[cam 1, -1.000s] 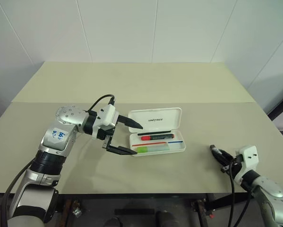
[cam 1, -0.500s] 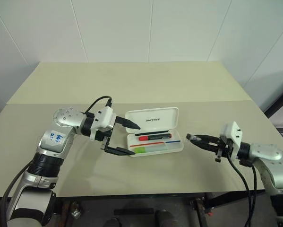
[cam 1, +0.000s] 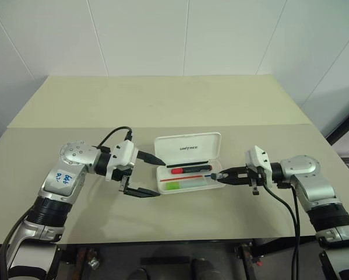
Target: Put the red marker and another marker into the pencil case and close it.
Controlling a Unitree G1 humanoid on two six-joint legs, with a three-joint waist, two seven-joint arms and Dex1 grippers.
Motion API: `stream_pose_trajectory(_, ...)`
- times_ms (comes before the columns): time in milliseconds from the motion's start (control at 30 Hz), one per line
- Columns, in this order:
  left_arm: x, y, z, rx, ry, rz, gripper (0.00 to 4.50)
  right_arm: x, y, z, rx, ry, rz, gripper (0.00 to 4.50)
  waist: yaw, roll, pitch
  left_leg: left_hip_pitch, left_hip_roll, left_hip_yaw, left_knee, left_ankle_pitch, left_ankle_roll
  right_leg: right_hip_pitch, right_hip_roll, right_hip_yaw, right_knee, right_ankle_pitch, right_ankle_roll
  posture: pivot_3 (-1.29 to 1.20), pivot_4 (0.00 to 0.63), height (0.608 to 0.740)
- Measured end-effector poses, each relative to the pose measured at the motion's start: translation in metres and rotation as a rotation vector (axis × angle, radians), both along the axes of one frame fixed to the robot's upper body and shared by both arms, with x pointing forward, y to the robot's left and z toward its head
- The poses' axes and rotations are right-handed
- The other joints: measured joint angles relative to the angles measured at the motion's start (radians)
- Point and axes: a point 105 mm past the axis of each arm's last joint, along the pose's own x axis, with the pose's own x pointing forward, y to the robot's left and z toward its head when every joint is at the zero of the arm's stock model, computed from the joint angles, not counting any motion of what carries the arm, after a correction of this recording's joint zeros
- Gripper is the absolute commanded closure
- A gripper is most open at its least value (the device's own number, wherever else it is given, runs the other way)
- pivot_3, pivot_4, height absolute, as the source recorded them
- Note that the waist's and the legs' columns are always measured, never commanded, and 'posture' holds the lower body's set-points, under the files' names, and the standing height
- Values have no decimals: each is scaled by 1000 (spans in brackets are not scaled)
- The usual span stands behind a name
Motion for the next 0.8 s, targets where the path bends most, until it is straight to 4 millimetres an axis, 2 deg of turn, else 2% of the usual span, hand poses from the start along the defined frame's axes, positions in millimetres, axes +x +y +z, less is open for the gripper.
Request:
stream_pose_trajectory(233, -3, 1, 0, 2, -6, 20, 63, 15, -1, -3, -10, -10, -10, 4073, -1, 0, 0, 0, 0, 0, 0, 0, 0, 0, 0, 0, 1, 0, 0, 0, 150, 740)
stream_pose_trajectory(400, -4, 1, 3, 8, -19, 24, 63, 16, -1, -9, -15, 8, -6, 4073, -1, 0, 0, 0, 0, -1, 0, 0, 0, 0, 0, -1, 1, 0, 0, 0, 150, 740)
stream_pose_trajectory(433, -4, 1, 3, 8, -19, 27, 63, 16, -1, -10, -17, 12, -4, 3424, -1, 0, 0, 0, 0, -1, 0, 0, 0, 0, 0, -1, 2, 0, 0, 0, 150, 740)
stream_pose_trajectory(767, -4, 1, 3, 7, -17, 29, 63, 15, -1, -11, -23, 15, 7, 34, -1, 0, 0, 1, 0, -1, 0, 0, 0, 0, 0, -1, 3, 0, 0, 0, 150, 740)
stream_pose_trajectory(800, -4, 1, 3, 6, -18, 29, 63, 15, -1, -11, -21, 14, 6, 34, -1, 0, 0, 1, 0, -1, 0, 0, 0, 0, 0, -1, 3, 0, 0, 0, 150, 740)
